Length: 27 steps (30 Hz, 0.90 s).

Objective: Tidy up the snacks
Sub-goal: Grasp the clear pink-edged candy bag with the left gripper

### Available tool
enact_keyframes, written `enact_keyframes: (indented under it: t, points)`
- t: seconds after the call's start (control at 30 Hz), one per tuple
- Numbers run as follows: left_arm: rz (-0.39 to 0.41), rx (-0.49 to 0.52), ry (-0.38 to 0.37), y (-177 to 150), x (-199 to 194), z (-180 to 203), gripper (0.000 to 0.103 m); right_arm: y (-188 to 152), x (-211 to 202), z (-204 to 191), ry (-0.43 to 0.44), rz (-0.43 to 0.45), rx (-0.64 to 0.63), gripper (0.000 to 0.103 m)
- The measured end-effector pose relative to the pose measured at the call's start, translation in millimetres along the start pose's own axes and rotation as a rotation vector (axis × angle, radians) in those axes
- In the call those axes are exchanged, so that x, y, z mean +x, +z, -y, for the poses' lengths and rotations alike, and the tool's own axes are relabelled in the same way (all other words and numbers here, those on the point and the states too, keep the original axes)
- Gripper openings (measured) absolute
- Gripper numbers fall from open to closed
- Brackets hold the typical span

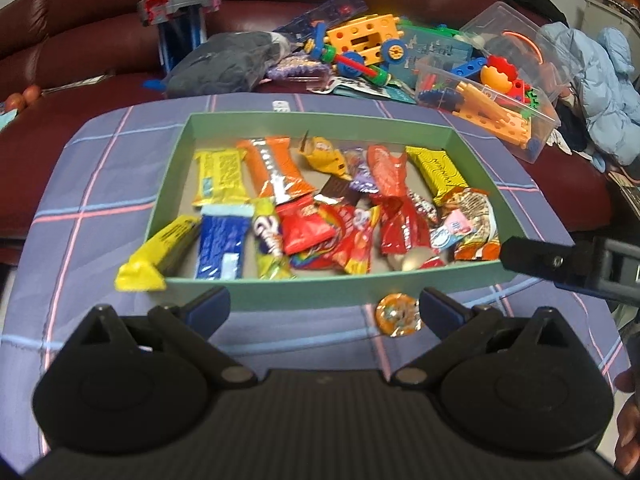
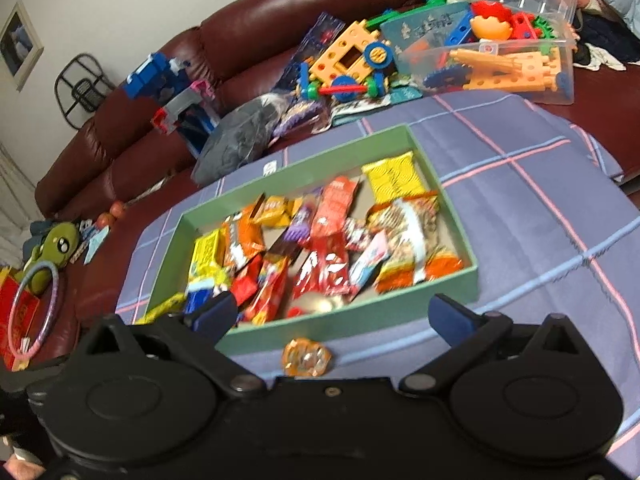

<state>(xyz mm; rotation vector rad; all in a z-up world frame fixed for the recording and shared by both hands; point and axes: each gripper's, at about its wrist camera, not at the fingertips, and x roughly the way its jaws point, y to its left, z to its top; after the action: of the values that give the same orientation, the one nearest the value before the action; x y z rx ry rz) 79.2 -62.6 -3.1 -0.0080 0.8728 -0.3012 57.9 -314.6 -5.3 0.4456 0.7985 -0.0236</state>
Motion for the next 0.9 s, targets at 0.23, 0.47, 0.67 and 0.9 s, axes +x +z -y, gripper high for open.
enact_keyframes:
  t: [0.23, 0.47, 0.67, 0.9]
  points:
    - [-0.019, -0.046, 0.017, -14, -1, -25, 0.103, -17, 4, -21, 0.008, -0.058, -0.052, 0.103]
    - [-0.044, -0.087, 0.06, -32, 7, -60, 0.103, -26, 15, -35, 0.006, -0.104, -0.074, 0.103]
    - [-0.098, -0.185, 0.12, -53, 22, -107, 0.103, -43, 32, -42, -0.008, -0.158, -0.109, 0.103]
    - [-0.107, -0.202, 0.152, -55, 39, -127, 0.103, -58, 55, -49, -0.01, -0.203, -0.135, 0.103]
